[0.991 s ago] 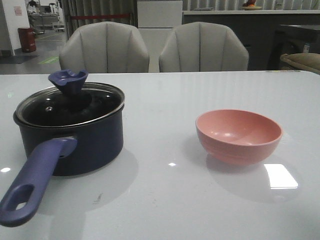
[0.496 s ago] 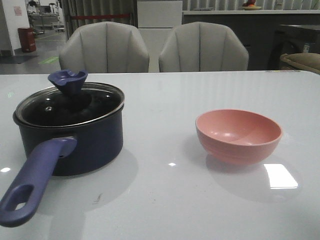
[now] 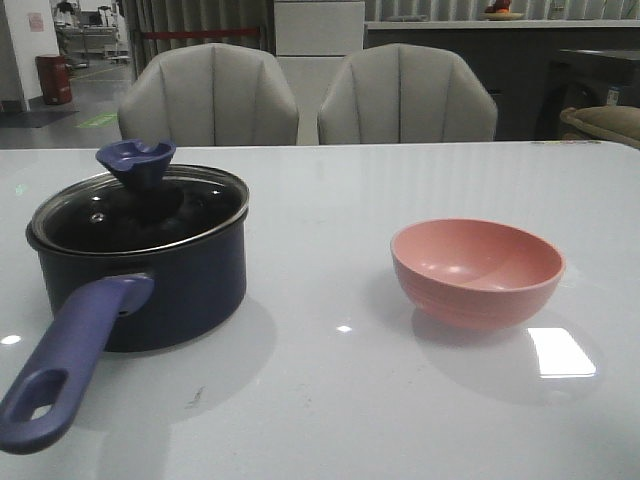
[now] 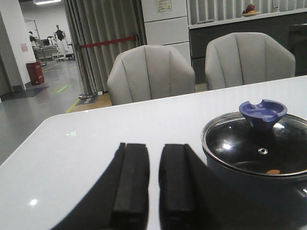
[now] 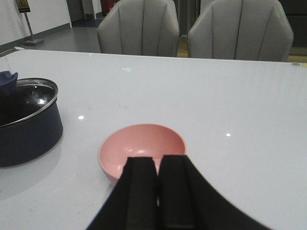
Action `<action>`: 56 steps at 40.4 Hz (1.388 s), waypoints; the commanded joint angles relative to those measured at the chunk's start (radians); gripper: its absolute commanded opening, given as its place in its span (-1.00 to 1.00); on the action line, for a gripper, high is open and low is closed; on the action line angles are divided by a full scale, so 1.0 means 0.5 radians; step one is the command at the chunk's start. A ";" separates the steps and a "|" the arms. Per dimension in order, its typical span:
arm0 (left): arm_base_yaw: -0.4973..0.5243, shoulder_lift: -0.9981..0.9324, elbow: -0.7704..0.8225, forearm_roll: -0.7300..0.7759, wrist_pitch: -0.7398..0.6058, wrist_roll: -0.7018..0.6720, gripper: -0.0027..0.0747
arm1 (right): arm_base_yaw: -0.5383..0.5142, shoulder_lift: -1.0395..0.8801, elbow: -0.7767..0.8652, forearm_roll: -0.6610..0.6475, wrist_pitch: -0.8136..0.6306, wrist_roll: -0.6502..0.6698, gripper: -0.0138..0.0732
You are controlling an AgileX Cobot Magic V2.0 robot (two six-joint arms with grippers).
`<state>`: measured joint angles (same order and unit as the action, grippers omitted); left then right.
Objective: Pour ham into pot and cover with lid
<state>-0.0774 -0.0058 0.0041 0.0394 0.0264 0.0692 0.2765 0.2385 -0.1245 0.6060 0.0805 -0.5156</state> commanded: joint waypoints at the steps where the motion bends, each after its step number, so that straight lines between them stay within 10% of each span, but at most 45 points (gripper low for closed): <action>1: 0.002 -0.037 0.042 -0.001 -0.179 -0.020 -0.54 | -0.005 0.010 -0.040 -0.210 -0.223 -0.003 -0.35; 21: 0.002 -0.037 0.042 -0.001 -0.179 -0.020 -0.54 | -0.330 -0.487 0.231 -1.246 -0.230 0.958 -0.35; 56: 0.002 -0.033 0.042 -0.001 -0.179 -0.020 -0.54 | -0.330 -0.536 0.294 -1.261 -0.237 1.005 -0.35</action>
<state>-0.0774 -0.0058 0.0041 0.0394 0.0264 0.0692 0.1185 -0.0097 0.0263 -0.0142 0.0493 -0.0109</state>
